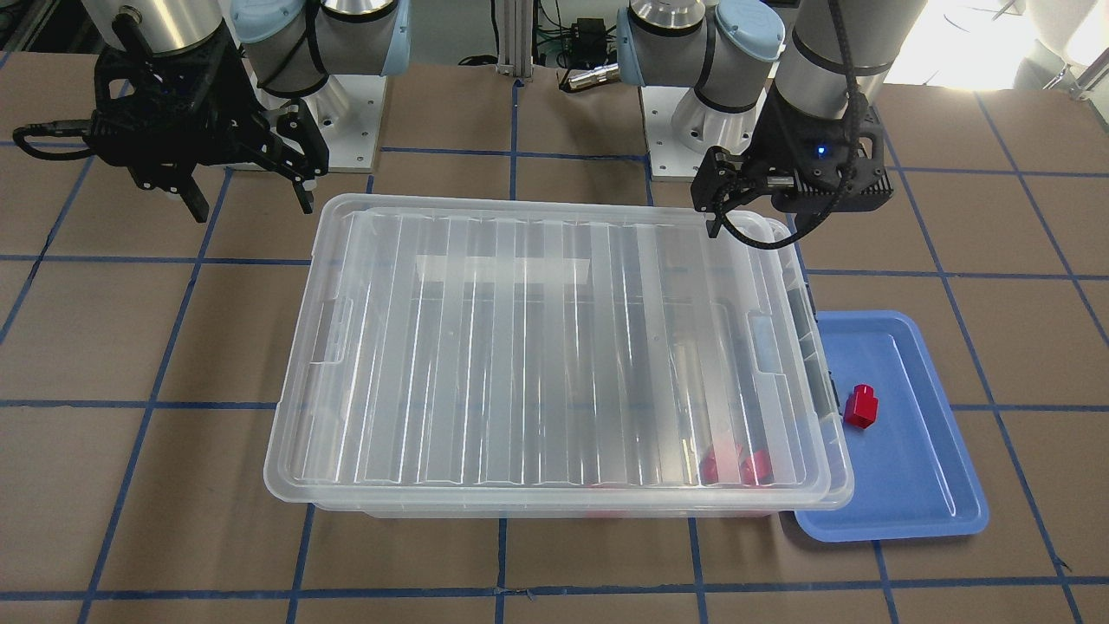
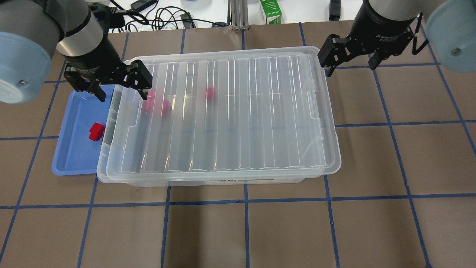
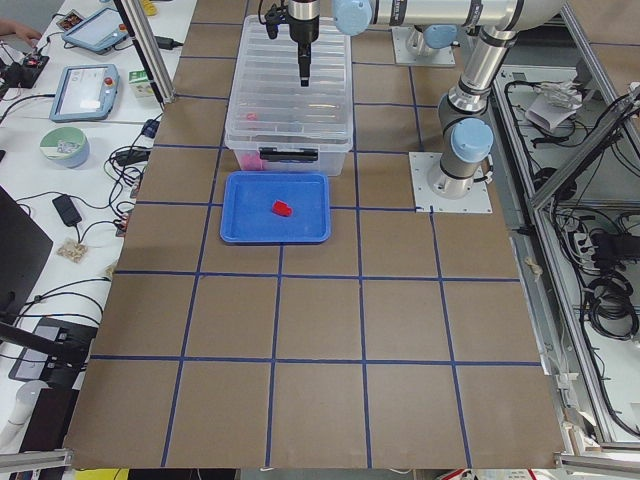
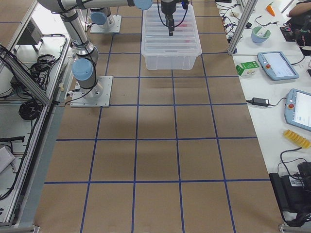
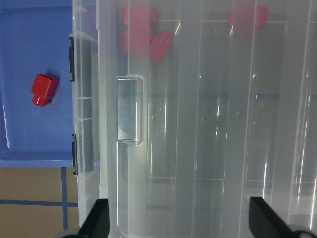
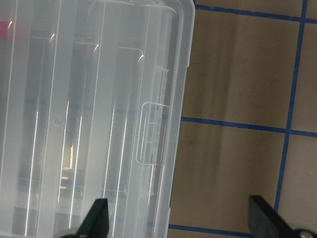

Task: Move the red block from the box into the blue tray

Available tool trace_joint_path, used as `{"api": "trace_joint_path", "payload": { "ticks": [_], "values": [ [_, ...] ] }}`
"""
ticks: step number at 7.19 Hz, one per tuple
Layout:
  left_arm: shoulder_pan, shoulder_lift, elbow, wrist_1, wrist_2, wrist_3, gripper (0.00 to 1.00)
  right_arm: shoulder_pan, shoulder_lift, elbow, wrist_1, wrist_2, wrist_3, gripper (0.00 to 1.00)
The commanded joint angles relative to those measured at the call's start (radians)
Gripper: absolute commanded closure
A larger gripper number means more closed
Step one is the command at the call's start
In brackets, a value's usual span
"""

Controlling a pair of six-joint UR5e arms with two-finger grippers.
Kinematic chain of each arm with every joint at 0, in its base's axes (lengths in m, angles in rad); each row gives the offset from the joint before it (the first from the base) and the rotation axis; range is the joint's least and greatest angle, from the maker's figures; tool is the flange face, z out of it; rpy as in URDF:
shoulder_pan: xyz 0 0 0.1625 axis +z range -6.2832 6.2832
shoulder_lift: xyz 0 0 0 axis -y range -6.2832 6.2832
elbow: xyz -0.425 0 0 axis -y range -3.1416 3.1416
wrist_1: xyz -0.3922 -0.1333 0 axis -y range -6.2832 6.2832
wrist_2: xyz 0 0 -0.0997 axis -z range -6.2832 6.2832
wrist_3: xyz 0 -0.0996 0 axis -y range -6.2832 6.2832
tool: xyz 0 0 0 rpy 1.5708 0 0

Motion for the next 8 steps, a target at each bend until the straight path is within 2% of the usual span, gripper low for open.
{"api": "trace_joint_path", "payload": {
  "ticks": [1, 8],
  "values": [
    [-0.005, 0.022, 0.001, 0.001, 0.003, 0.003, 0.00, 0.001, 0.001, 0.001, -0.002, 0.002, 0.001, 0.00],
    [-0.005, 0.034, -0.006, -0.004, -0.001, 0.002, 0.00, 0.001, 0.002, 0.001, -0.002, 0.006, 0.012, 0.00]
  ]
}}
